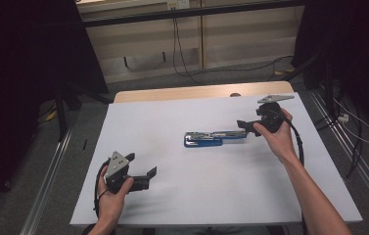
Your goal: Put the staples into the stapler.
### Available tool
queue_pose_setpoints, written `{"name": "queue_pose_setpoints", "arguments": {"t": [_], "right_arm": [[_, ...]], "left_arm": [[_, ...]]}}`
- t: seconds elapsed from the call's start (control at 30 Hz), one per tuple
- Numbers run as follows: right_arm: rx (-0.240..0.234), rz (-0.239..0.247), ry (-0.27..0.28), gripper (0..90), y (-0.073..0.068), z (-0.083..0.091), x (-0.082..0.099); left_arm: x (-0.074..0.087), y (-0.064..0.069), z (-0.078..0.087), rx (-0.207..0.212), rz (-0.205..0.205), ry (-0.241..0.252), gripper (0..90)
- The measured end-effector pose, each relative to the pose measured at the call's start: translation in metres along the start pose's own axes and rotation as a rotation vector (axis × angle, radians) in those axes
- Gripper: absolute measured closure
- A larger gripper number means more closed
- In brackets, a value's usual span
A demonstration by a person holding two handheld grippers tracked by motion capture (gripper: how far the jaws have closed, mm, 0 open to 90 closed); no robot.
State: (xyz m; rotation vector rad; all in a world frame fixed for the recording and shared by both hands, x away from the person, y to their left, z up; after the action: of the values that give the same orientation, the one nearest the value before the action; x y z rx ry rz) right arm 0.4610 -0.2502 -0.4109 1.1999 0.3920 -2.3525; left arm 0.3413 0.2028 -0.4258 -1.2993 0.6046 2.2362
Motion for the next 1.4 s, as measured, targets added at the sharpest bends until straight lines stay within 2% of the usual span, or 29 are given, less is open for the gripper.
{"name": "queue_pose_setpoints", "arguments": {"t": [0.13,0.27,0.4,0.57,0.67,0.73,0.8,0.93,1.07,1.13,1.4], "right_arm": [[0.0,0.013,-0.014,6.9,0.003,-0.004,-0.003],[-0.004,0.023,-0.035,7.4,0.007,-0.009,-0.003],[-0.011,0.024,-0.049,10.6,0.01,-0.013,-0.002],[-0.003,0.043,-0.069,13.6,0.013,-0.016,-0.009],[0.0,0.043,-0.087,14.8,0.016,-0.017,-0.014],[0.0,0.05,-0.104,16.1,0.017,-0.017,-0.015],[-0.008,0.054,-0.107,19.6,0.018,-0.018,-0.018],[-0.021,0.053,-0.142,22.8,0.022,-0.022,-0.02],[-0.004,0.087,-0.196,28.0,0.025,-0.029,-0.02],[-0.014,0.083,-0.217,32.4,0.026,-0.033,-0.018],[-0.04,0.139,-0.299,41.3,0.027,-0.043,-0.008]], "left_arm": [[0.005,-0.002,0.002,-0.007,-0.022,0.014,5.2],[0.005,-0.006,0.004,-0.036,0.008,0.042,5.4],[0.006,-0.005,0.007,-0.037,0.006,0.045,5.3],[0.008,-0.002,0.007,-0.023,-0.003,0.035,5.0],[0.009,0.0,0.007,0.001,0.025,0.023,4.6],[0.01,0.001,0.007,0.004,0.015,0.01,4.5],[0.009,0.0,0.006,-0.001,0.011,0.021,4.6],[0.009,-0.001,0.005,-0.007,0.023,0.019,4.6],[0.01,0.001,0.005,0.012,0.014,0.0,4.5],[0.01,0.003,0.004,0.016,0.009,0.002,4.6],[0.011,0.004,0.004,0.019,0.003,0.001,4.5]]}}
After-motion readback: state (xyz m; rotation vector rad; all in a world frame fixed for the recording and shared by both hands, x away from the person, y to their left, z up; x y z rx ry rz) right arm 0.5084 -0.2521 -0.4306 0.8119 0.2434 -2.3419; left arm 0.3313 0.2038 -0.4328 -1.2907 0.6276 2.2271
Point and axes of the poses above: each handheld gripper's, and its own axes: z roughly backward along the jaws, x roughly out of its underside, y roughly to its right, the point moved 2 cm from there along -z, roughly forward along the jaws, and after that the axes turned 6 degrees about z, right-handed, at the moved point
